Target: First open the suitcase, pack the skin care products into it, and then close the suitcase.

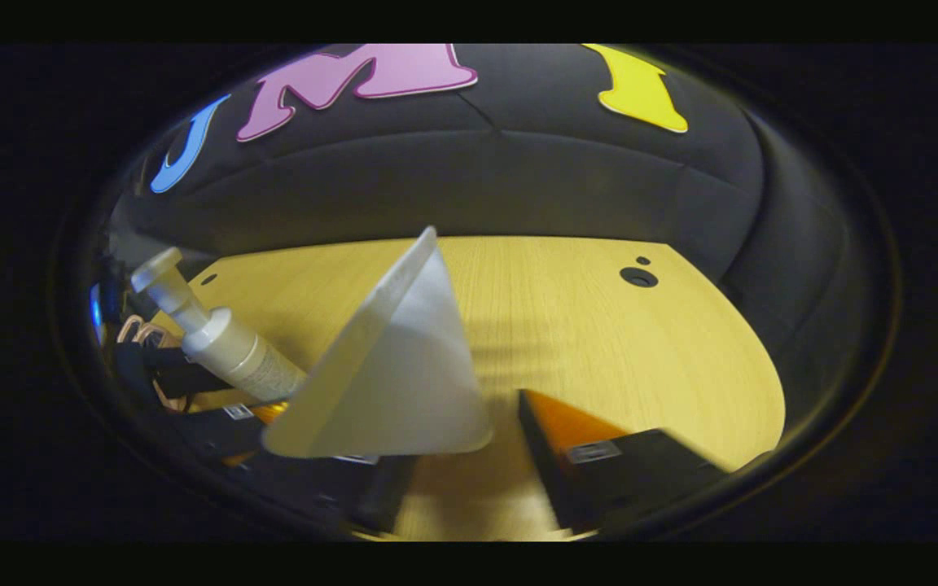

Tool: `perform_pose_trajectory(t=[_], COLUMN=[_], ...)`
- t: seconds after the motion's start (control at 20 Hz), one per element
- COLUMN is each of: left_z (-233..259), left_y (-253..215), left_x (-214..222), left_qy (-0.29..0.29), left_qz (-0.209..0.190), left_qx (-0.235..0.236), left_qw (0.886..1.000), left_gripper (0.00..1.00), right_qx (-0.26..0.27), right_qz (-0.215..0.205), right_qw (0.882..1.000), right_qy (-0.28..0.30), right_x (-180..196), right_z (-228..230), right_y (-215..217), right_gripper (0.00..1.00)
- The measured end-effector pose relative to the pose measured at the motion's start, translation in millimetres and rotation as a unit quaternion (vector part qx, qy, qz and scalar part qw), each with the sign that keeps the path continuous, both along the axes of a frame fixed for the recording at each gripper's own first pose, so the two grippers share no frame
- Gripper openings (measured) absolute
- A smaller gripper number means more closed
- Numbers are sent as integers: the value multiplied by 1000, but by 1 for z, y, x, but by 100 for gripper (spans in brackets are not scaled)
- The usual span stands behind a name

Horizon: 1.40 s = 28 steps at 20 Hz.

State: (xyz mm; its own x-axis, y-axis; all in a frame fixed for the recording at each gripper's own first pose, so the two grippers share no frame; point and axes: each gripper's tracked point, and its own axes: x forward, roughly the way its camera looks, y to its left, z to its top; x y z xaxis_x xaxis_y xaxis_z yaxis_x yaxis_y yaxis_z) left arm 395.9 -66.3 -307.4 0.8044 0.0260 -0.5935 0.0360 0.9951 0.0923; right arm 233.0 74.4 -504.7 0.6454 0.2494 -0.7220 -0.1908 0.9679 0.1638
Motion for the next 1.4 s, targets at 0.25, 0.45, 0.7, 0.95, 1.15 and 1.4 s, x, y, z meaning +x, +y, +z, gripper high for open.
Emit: perform_pose_trajectory(t=[0.25, 0.45, 0.7, 0.95, 1.15, 1.4], left_z=[-5, 13, 64, 101, 107, 78], left_y=[0, -11, 22, 99, 166, 220], left_x=[-26, -85, -161, -242, -279, -316], left_qy=[49, 109, 153, 205, 234, 305], left_qz=[5, -27, -32, 33, 78, 110], left_qx=[-12, -50, -51, -80, -76, -106], left_qw=[999, 992, 986, 975, 966, 940], left_gripper=[55, 55, 55, 54, 54, 55], right_qx=[23, 43, 88, 132, 167, 185], right_qz=[29, 53, 81, 121, 166, 216], right_qw=[998, 995, 986, 966, 948, 914], right_qy=[45, 75, 116, 187, 214, 291], right_x=[-22, -53, -95, -148, -187, -238], right_z=[8, 36, 88, 127, 163, 177], right_y=[7, 8, 33, 91, 157, 242], right_gripper=[44, 39, 39, 38, 38, 38])
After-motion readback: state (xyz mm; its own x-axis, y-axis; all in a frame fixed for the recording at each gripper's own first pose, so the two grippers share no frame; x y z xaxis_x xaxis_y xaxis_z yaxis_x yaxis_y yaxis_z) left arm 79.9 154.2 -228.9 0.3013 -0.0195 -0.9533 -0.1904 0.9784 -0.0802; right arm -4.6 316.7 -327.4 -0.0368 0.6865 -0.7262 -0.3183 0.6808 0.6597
